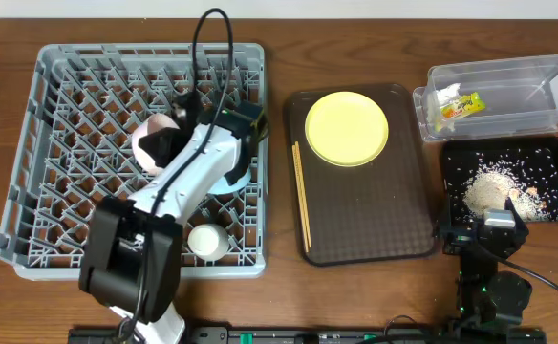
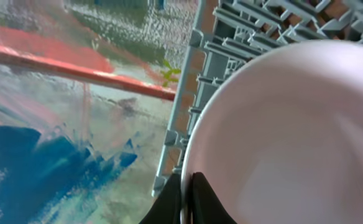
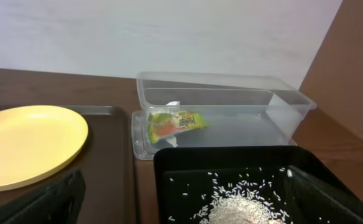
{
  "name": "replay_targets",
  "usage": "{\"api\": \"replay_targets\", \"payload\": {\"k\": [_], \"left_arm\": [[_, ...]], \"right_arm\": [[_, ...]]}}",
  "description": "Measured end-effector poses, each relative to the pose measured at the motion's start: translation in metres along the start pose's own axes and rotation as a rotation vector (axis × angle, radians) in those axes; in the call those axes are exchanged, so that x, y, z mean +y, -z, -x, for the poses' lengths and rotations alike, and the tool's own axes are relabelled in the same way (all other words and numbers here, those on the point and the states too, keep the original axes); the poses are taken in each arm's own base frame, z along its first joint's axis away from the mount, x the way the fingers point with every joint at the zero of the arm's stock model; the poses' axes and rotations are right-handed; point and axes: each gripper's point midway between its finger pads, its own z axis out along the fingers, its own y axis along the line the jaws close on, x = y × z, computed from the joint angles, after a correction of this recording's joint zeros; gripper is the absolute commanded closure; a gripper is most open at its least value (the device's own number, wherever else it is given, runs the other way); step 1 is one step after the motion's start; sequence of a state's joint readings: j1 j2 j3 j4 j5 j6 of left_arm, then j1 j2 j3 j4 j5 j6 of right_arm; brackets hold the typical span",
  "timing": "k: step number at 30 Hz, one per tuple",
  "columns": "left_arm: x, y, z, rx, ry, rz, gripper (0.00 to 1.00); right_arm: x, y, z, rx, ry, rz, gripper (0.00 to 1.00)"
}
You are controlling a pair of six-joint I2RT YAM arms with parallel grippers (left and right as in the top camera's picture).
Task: Sort waste into correct bins and load items into the dishwasher
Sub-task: 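Lower the pink bowl into the rack and open the left gripper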
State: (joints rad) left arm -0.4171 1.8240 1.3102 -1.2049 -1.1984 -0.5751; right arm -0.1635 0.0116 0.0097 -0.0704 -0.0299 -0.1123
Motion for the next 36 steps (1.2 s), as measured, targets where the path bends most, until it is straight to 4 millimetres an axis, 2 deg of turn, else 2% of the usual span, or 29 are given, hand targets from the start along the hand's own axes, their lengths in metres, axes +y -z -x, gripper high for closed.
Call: {"api": "replay_targets", "payload": {"k": [5,11,17,27,36], "left_arm": [[-0.001,0.009,0.005,-0.042,-0.027,0.012,0.94],[0.009,0.005,0.007,-0.057,-0.054,0.064,0.94],[0.02,-0.007,0.007,-0.046,-0.049,0.115,0.94],[0.033,-0.041,-0.002,0.049,0.026,0.144,0.94],[0.028,-0.045,-0.003,0.069,0.027,0.118,0.94]], "right_arm": [[0.0,0.0,0.0,0.0,0.0,0.0,0.01],[0.0,0.0,0.0,0.0,0.0,0.0,0.01],[0.0,0.0,0.0,0.0,0.0,0.0,0.01],[0.0,0.0,0.0,0.0,0.0,0.0,0.01],[0.0,0.0,0.0,0.0,0.0,0.0,0.01]]}}
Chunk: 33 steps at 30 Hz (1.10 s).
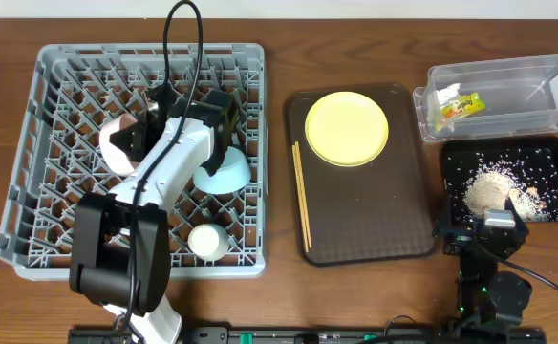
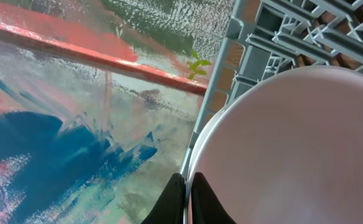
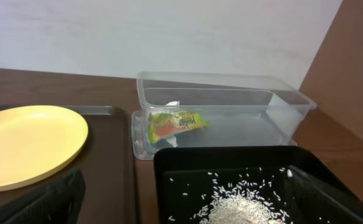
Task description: Sort waste into correct bins and load items into the dishwasher
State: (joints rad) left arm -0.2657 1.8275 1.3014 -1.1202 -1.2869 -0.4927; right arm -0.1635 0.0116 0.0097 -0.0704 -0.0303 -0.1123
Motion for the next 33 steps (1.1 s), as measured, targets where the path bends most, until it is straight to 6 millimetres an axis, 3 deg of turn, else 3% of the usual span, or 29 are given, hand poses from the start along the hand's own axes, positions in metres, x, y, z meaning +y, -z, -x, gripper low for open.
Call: {"api": "replay_targets", "payload": {"k": [10,16,20,23,26,30,33], "left_arm": [[-0.012,0.023,0.004,-0.056,-0.061,-0.039,0.93],[-0.024,0.041,-0.001,-0.071,-0.123,-0.097,0.7],[-0.032,0.05,-0.012,-0.033,-0.164,-0.174,0.6],[-0.026,0.059,-0.016,-0.002,-0.154,-0.255,0.53],[-0.013,0.078,-0.008,-0.001,-0.076,-0.382,0.47],[0.01,0.11,0.004,-0.036,0.055,-0.589,0.46],[0.017,0.13,0.002,-0.042,0.115,-0.753,0.47]], "right_arm": [[0.0,0.0,0.0,0.0,0.0,0.0,0.01],[0.0,0.0,0.0,0.0,0.0,0.0,0.01],[0.0,0.0,0.0,0.0,0.0,0.0,0.01],[0.0,0.0,0.0,0.0,0.0,0.0,0.01],[0.0,0.0,0.0,0.0,0.0,0.0,0.01],[0.0,0.0,0.0,0.0,0.0,0.0,0.01],[0.0,0.0,0.0,0.0,0.0,0.0,0.01]]}}
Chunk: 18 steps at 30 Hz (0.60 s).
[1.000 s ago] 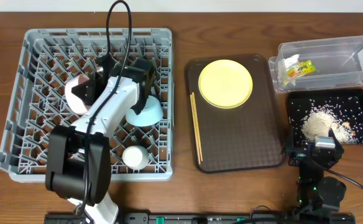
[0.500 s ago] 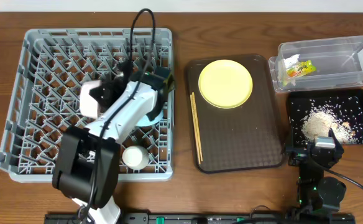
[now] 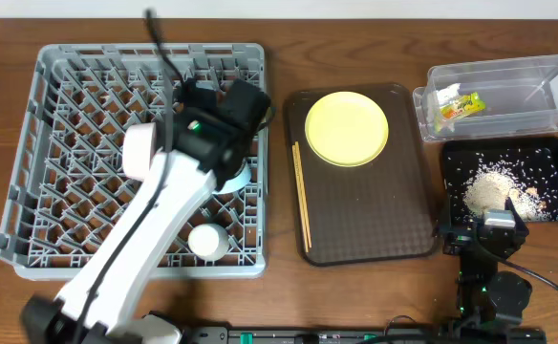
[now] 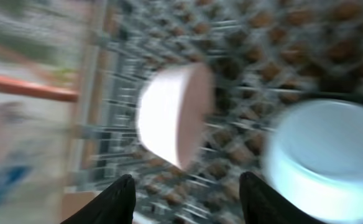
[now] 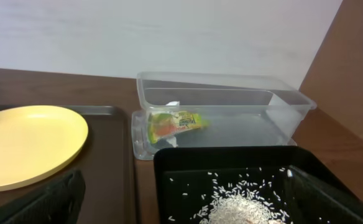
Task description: Sort waste into correct bins and load items into the dishwasher
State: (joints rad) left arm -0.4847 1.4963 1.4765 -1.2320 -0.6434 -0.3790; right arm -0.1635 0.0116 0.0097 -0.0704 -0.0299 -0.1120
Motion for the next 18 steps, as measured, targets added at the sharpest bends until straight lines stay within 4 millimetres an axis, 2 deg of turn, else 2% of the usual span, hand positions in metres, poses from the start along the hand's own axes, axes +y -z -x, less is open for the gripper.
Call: {"api": "replay_targets", "payload": {"k": [4,6,13,15,18], "left_arm": [[-0.001,0.005,-0.001,0.003,0.029,-0.071,0.79],[0.004,-0.001,0.004,0.0,0.068,-0.062,0.87],[0.058,-0.053,0.017,0.061,0.294,0.024,0.91],[0.066,-0.068,0.018,0.089,0.336,0.019,0.91],[0.065,-0.086,0.014,0.139,0.35,-0.008,0.91]], "right_arm": [[0.0,0.0,0.0,0.0,0.0,0.0,0.01],[0.0,0.0,0.0,0.0,0.0,0.0,0.01],[0.0,0.0,0.0,0.001,0.0,0.0,0.01],[0.0,0.0,0.0,0.0,0.0,0.0,0.01],[0.0,0.0,0.0,0.0,0.0,0.0,0.01]]}}
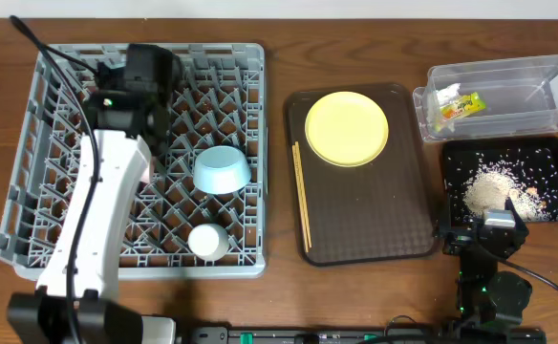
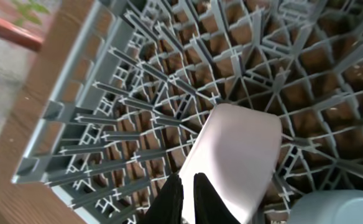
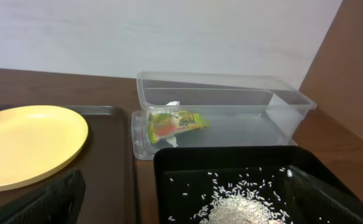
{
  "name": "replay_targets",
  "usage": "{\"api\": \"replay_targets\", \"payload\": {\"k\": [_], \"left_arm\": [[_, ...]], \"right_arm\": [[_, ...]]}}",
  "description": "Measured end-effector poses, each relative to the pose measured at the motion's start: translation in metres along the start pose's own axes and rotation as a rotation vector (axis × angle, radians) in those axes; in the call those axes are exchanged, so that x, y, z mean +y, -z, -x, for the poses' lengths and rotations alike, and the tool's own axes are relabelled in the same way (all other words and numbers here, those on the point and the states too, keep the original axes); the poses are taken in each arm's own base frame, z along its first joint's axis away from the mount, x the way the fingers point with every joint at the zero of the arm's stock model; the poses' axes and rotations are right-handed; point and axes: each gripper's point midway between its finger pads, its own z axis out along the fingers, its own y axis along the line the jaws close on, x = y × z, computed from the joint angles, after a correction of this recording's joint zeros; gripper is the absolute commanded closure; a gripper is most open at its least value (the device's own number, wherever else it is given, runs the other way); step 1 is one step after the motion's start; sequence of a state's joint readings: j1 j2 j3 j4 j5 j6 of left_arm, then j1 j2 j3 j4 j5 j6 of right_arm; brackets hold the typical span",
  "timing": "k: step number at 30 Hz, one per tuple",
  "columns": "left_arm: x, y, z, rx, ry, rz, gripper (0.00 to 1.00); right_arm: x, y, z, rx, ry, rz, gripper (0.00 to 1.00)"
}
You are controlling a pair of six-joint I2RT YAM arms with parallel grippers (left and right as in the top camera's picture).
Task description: Sort waste into correct bins and load items into the dishwasher
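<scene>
The pink bowl [image 2: 237, 158] rests on its side among the tines of the grey dishwasher rack [image 1: 250, 57], apart from the fingers. My left gripper [image 2: 186, 198] hangs above the bowl, shut and empty. In the overhead view the left arm [image 1: 117, 162] covers the bowl. A blue bowl [image 1: 222, 170] and a white cup [image 1: 205, 241] also sit in the rack. The yellow plate [image 1: 346, 127] and chopsticks [image 1: 300, 196] lie on the brown tray [image 1: 375, 220]. My right gripper [image 3: 188, 202] rests open at the front right, holding nothing.
A clear bin [image 1: 537, 86] at the back right holds a snack wrapper [image 1: 456, 105]. In front of it a black bin [image 1: 556, 158] holds spilled rice [image 1: 489, 191]. The rack's left wall [image 2: 63, 112] borders bare wooden table.
My left gripper was open beside the pink and blue bowls; now it is shut and empty, with the wrist over the rack's back left. The pink bowl stays in the rack.
My left gripper was shut on the pink bowl's rim over the middle of the rack. Then it held the bowl further left. Then it was open with the bowl standing free in the rack. Now it is shut, clear of the bowl. The right arm never moved.
</scene>
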State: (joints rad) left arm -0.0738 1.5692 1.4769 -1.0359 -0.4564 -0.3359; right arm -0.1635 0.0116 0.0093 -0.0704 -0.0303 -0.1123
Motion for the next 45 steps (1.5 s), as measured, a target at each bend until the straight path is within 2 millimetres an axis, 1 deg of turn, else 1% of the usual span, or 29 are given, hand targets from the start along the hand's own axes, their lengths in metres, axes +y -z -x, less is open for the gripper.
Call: {"api": "replay_targets", "payload": {"k": [3,5,7,10,15,17,18,19,21,25,28,32,33,35,37,40,42,44,45], "left_arm": [[-0.007,-0.018,-0.007,0.065,-0.018,-0.009,0.93],[-0.013,-0.026,-0.011,0.093,-0.042,-0.013,0.94],[-0.017,-0.025,-0.011,0.101,-0.045,-0.033,0.94],[-0.028,-0.016,-0.019,0.132,-0.06,-0.096,0.94],[-0.054,0.002,-0.051,0.225,-0.146,-0.194,0.94],[-0.061,0.006,-0.058,0.246,-0.169,-0.214,0.89],[-0.063,0.008,-0.06,0.25,-0.178,-0.222,0.84],[-0.066,0.009,-0.061,0.251,-0.182,-0.23,0.77],[-0.068,0.01,-0.062,0.254,-0.178,-0.241,0.73],[-0.067,0.018,-0.061,0.242,-0.161,-0.267,0.69],[-0.066,0.035,-0.057,0.203,-0.142,-0.313,0.66],[-0.065,0.061,-0.049,0.12,-0.136,-0.379,0.64],[-0.065,0.067,-0.048,0.105,-0.138,-0.391,0.66],[-0.064,0.072,-0.045,0.084,-0.144,-0.399,0.73],[-0.064,0.07,-0.043,0.072,-0.148,-0.39,0.78],[-0.071,0.061,-0.036,0.054,-0.171,-0.379,0.78],[-0.078,0.051,-0.035,0.062,-0.194,-0.371,0.78],[-0.09,0.034,-0.036,0.082,-0.239,-0.362,0.78],[-0.092,0.03,-0.037,0.088,-0.251,-0.359,0.78]], "right_arm": [[0.0,0.0,0.0,0.0,0.0,0.0,0.01],[0.0,0.0,0.0,0.0,0.0,0.0,0.01],[0.0,0.0,0.0,0.0,0.0,0.0,0.01],[0.0,0.0,0.0,0.0,0.0,0.0,0.01],[0.0,0.0,0.0,0.0,0.0,0.0,0.01],[0.0,0.0,0.0,0.0,0.0,0.0,0.01],[0.0,0.0,0.0,0.0,0.0,0.0,0.01],[0.0,0.0,0.0,0.0,0.0,0.0,0.01],[0.0,0.0,0.0,0.0,0.0,0.0,0.01],[0.0,0.0,0.0,0.0,0.0,0.0,0.01],[0.0,0.0,0.0,0.0,0.0,0.0,0.01],[0.0,0.0,0.0,0.0,0.0,0.0,0.01],[0.0,0.0,0.0,0.0,0.0,0.0,0.01],[0.0,0.0,0.0,0.0,0.0,0.0,0.01],[0.0,0.0,0.0,0.0,0.0,0.0,0.01],[0.0,0.0,0.0,0.0,0.0,0.0,0.01],[0.0,0.0,0.0,0.0,0.0,0.0,0.01],[0.0,0.0,0.0,0.0,0.0,0.0,0.01],[0.0,0.0,0.0,0.0,0.0,0.0,0.01]]}}
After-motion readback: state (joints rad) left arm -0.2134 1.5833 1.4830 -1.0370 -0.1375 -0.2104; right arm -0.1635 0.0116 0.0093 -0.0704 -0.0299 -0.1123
